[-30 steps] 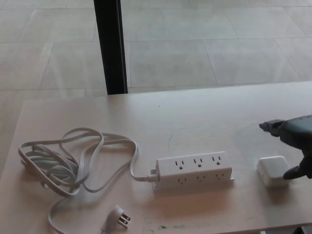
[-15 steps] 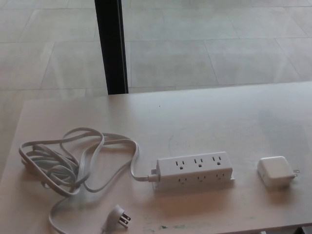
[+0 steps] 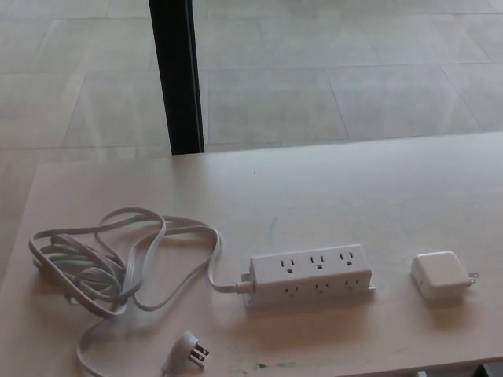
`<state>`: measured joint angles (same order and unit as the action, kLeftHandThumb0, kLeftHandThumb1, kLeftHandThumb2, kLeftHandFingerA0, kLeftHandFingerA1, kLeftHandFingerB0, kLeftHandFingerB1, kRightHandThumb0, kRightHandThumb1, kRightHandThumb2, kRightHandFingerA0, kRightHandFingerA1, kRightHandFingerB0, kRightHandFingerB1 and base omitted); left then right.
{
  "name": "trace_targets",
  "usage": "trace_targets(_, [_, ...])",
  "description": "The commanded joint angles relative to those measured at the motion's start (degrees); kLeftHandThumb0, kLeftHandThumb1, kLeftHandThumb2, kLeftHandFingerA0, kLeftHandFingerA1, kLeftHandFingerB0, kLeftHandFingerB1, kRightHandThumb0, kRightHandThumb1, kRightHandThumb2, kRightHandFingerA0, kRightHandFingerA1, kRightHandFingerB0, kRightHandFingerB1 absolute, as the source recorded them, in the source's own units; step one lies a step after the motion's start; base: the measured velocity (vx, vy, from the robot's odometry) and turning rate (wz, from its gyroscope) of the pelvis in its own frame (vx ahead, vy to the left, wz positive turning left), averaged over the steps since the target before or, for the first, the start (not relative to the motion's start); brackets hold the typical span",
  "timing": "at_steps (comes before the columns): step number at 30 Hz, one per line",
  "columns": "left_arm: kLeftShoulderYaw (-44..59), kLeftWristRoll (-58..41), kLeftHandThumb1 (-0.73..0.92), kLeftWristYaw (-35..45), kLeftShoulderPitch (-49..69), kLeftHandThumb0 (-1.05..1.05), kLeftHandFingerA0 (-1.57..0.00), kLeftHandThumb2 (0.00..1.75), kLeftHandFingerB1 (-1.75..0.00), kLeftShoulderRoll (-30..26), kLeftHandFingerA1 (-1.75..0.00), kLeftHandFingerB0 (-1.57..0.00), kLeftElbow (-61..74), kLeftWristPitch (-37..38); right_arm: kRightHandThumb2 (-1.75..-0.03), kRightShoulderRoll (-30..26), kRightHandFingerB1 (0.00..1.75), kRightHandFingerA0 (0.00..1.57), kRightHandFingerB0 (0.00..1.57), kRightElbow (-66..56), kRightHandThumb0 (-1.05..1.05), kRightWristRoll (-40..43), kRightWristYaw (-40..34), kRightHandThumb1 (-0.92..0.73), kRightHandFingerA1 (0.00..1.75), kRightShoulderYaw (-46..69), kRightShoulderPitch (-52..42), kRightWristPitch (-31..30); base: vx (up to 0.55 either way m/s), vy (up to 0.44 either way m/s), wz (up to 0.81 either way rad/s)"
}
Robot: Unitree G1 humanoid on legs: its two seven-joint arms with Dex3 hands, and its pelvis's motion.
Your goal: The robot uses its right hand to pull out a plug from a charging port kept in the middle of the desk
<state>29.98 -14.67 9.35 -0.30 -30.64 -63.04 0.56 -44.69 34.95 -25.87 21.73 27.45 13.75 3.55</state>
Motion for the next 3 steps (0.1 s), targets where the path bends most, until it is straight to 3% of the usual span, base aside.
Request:
trace_targets(1, [1.4, -1.3, 0.55, 1.5, 2.5, -0.99, -0.69, 1.05, -0.67, -2.2, -0.78, -0.6, -0.3, 0.6, -0.59, 7.5, 1.03, 1.14, 0.03, 12.7, -0.94, 29.7, -25.3, -0.7, 0.98, 39.3, -11.3, -2.0, 0.0, 0.0, 0.0])
trace_targets(3, [1.4, -1.4, 0.55, 1.5, 2.5, -0.99, -0.69, 1.05, -0.67, -2.1, -0.78, -0.6, -0.2, 0.6, -0.59, 9.1, 1.03, 1.14, 0.03, 13.4, -0.94, 30.8, -26.9, -0.7, 0.98, 40.4, -11.0, -2.1, 0.0, 0.0, 0.0])
